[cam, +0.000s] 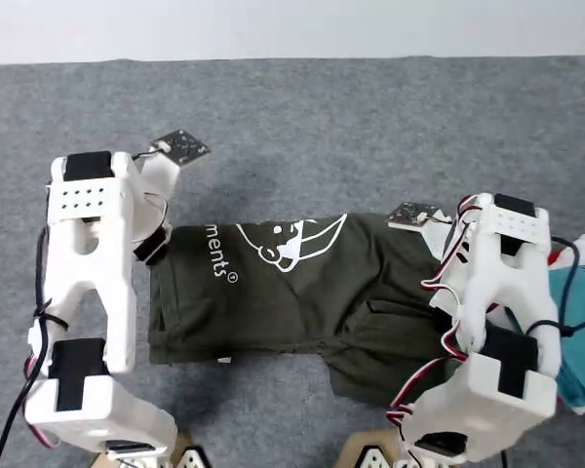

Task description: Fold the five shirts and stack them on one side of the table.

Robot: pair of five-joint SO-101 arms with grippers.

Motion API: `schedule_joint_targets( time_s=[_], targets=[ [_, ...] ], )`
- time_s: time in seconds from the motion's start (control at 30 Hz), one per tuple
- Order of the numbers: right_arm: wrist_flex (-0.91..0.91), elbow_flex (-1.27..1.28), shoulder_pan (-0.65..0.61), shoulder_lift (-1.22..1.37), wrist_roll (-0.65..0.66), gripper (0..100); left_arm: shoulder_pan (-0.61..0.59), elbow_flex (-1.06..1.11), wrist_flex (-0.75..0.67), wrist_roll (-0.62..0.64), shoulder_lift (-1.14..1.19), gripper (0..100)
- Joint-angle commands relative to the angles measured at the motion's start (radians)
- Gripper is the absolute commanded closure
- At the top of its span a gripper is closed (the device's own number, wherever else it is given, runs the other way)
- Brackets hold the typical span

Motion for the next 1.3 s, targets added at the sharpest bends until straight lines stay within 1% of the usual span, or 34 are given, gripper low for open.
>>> schedule_joint_targets(
  time_s=[0.0,0.13,0.27,0.4,0.53,0.87,1.17,1.27],
  targets=[
    [-0.010,-0.012,-0.004,-0.058,-0.018,98.9,0.011,-0.019,0.051,-0.046,-0.006,93],
    [-0.033,-0.006,-0.002,-0.064,-0.018,98.9,0.021,0.056,0.051,-0.124,-0.006,86],
    [-0.038,-0.006,-0.002,-0.062,-0.018,98.9,0.052,0.170,0.051,-0.215,-0.017,86],
    [-0.030,-0.006,-0.001,-0.065,-0.018,98.9,0.078,0.243,0.051,-0.255,-0.011,86],
    [-0.027,-0.006,0.022,-0.065,-0.018,98.9,0.077,0.308,0.051,-0.301,-0.008,86],
    [-0.025,-0.006,0.079,-0.065,-0.018,98.9,0.077,0.354,0.006,-0.301,-0.006,86],
    [-0.025,-0.011,0.073,-0.067,-0.018,98.9,0.054,0.475,-0.127,-0.295,-0.006,86],
    [-0.028,-0.011,0.071,-0.067,-0.018,98.9,0.054,0.483,-0.169,-0.249,-0.006,89]
  ],
)
